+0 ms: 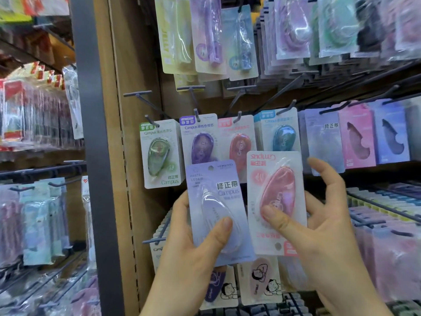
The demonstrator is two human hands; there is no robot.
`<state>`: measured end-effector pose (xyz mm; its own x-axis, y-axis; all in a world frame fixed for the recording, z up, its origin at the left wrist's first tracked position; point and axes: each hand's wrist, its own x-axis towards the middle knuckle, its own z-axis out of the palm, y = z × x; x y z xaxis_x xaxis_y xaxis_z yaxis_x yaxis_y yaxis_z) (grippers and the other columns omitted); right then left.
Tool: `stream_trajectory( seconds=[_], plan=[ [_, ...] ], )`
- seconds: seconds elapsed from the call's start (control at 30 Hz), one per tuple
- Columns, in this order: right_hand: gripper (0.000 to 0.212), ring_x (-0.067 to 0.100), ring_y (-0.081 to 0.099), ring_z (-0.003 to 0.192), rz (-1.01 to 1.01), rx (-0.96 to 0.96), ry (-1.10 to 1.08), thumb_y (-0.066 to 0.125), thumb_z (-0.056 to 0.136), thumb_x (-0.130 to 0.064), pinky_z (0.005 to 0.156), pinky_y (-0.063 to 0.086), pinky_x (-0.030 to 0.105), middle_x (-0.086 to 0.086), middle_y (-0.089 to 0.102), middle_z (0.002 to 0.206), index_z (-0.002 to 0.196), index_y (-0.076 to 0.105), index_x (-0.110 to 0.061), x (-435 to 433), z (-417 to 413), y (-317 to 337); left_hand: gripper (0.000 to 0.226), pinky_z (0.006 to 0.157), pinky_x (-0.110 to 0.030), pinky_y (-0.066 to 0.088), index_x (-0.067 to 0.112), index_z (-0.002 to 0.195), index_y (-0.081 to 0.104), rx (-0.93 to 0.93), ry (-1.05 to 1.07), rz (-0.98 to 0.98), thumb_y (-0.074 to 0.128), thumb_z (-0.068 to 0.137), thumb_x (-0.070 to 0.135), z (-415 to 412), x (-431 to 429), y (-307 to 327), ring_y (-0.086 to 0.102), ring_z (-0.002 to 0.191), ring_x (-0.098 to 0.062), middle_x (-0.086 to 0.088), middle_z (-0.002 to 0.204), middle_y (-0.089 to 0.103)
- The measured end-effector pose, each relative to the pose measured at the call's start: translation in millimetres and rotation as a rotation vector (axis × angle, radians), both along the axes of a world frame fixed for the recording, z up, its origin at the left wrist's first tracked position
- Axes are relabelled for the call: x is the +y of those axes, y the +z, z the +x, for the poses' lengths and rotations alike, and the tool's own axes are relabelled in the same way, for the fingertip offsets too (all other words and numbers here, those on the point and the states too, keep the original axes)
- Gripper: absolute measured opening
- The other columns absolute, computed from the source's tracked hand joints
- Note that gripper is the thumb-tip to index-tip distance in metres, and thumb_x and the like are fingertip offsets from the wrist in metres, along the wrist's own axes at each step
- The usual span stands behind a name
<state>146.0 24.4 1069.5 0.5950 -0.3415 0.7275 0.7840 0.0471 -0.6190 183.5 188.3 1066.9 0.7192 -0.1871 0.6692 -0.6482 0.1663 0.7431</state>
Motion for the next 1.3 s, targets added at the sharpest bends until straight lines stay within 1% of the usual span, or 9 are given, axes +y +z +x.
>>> stream_trajectory(
  seconds=[0.17, 0.33, 0.43, 0.57, 0.63, 0.77, 0.87, 1.13, 1.3],
  plan=[
    [0.063, 0.005, 0.070, 0.093, -0.146, -0.025, -0.305, 0.071, 0.078, -0.019, 0.074, 0.058, 0.029, -0.011, 0.073, 0.105, 0.122, 0.047, -0.057, -29.5, -12.1, -1.3, 0.088, 0.100, -0.043, 0.049, 0.077, 0.125, 0.025, -0.080, 0.068, 0.067, 0.083, 0.072, 0.036, 2.2, -5.9, 7.7, 0.064, 0.114, -0.015, 0.005, 0.131, 0.063],
    [0.026, -0.013, 0.057, 0.103, -0.235, 0.018, -0.457, 0.061, 0.078, -0.040, 0.080, 0.041, 0.002, -0.020, 0.067, 0.105, 0.099, 0.070, -0.051, -61.6, -14.7, -4.8, 0.058, 0.059, -0.022, 0.051, 0.052, 0.120, 0.052, -0.194, 0.070, 0.112, 0.077, 0.067, 0.054, 0.2, -41.1, 21.3, 0.069, 0.074, -0.010, 0.002, 0.095, 0.075],
    [0.020, -0.009, 0.059, 0.102, -0.217, 0.052, -0.403, 0.069, 0.077, -0.047, 0.083, 0.043, 0.006, -0.014, 0.066, 0.104, 0.096, 0.071, -0.049, -77.0, -22.3, -3.3, 0.053, 0.089, -0.044, 0.052, 0.061, 0.123, 0.045, -0.301, 0.083, 0.171, 0.065, 0.075, 0.067, 0.8, -76.6, 30.0, 0.062, 0.112, -0.016, 0.012, 0.122, 0.064],
    [0.045, -0.004, 0.063, 0.090, -0.242, 0.082, -0.447, 0.086, 0.053, -0.048, 0.076, 0.051, 0.017, -0.017, 0.067, 0.100, 0.095, 0.070, -0.049, -106.1, -34.8, 3.9, 0.055, 0.091, -0.003, 0.037, 0.056, 0.137, 0.029, -0.343, -0.007, 0.284, 0.055, 0.089, 0.058, -1.6, -124.5, 44.1, 0.044, 0.117, 0.022, 0.044, 0.134, 0.038],
    [0.054, -0.001, 0.064, 0.091, -0.228, 0.075, -0.486, 0.093, 0.048, -0.047, 0.080, 0.055, 0.030, -0.017, 0.066, 0.104, 0.097, 0.070, -0.049, -124.1, -39.6, 9.0, 0.065, 0.079, -0.017, 0.052, 0.056, 0.142, 0.022, -0.284, -0.072, 0.362, 0.059, 0.090, 0.050, -0.9, -143.4, 49.2, 0.066, 0.093, 0.003, 0.032, 0.143, 0.038],
    [0.037, -0.023, 0.051, 0.100, -0.263, -0.003, -0.528, 0.077, 0.060, -0.046, 0.081, 0.040, 0.001, -0.023, 0.061, 0.108, 0.095, 0.068, -0.048, -156.7, -42.0, 25.2, 0.066, 0.056, -0.030, 0.057, 0.055, 0.136, 0.033, -0.199, -0.076, 0.298, 0.070, 0.088, 0.029, -4.5, -175.2, 62.9, 0.070, 0.070, -0.018, 0.010, 0.108, 0.058],
    [0.037, -0.019, 0.051, 0.103, -0.310, -0.003, -0.543, 0.080, 0.069, -0.039, 0.087, 0.053, 0.025, -0.025, 0.057, 0.104, 0.100, 0.065, -0.051, -171.2, -36.3, 36.2, 0.070, 0.049, -0.023, 0.049, 0.048, 0.142, 0.033, -0.226, -0.022, 0.218, 0.070, 0.086, 0.027, -2.3, -190.8, 71.3, 0.063, 0.053, -0.013, 0.016, 0.091, 0.059],
    [0.056, 0.000, 0.057, 0.103, -0.382, 0.061, -0.493, 0.066, 0.062, -0.064, 0.087, 0.056, 0.040, -0.017, 0.054, 0.106, 0.115, 0.065, -0.048, -188.0, -21.4, 39.4, 0.078, 0.082, -0.041, 0.058, 0.044, 0.150, 0.026, -0.285, 0.209, 0.304, 0.067, 0.084, 0.045, -0.2, -199.1, 72.2, 0.068, 0.103, -0.023, 0.011, 0.129, 0.055],
    [0.049, 0.001, 0.059, 0.103, -0.398, 0.082, -0.454, 0.070, 0.071, -0.054, 0.091, 0.053, 0.028, -0.021, 0.054, 0.109, 0.119, 0.064, -0.046, -193.5, -19.0, 37.5, 0.081, 0.061, -0.020, 0.051, 0.038, 0.153, 0.018, -0.261, 0.316, 0.422, 0.063, 0.087, 0.045, -2.8, -201.2, 76.5, 0.069, 0.076, -0.013, 0.019, 0.117, 0.050]
  ],
)
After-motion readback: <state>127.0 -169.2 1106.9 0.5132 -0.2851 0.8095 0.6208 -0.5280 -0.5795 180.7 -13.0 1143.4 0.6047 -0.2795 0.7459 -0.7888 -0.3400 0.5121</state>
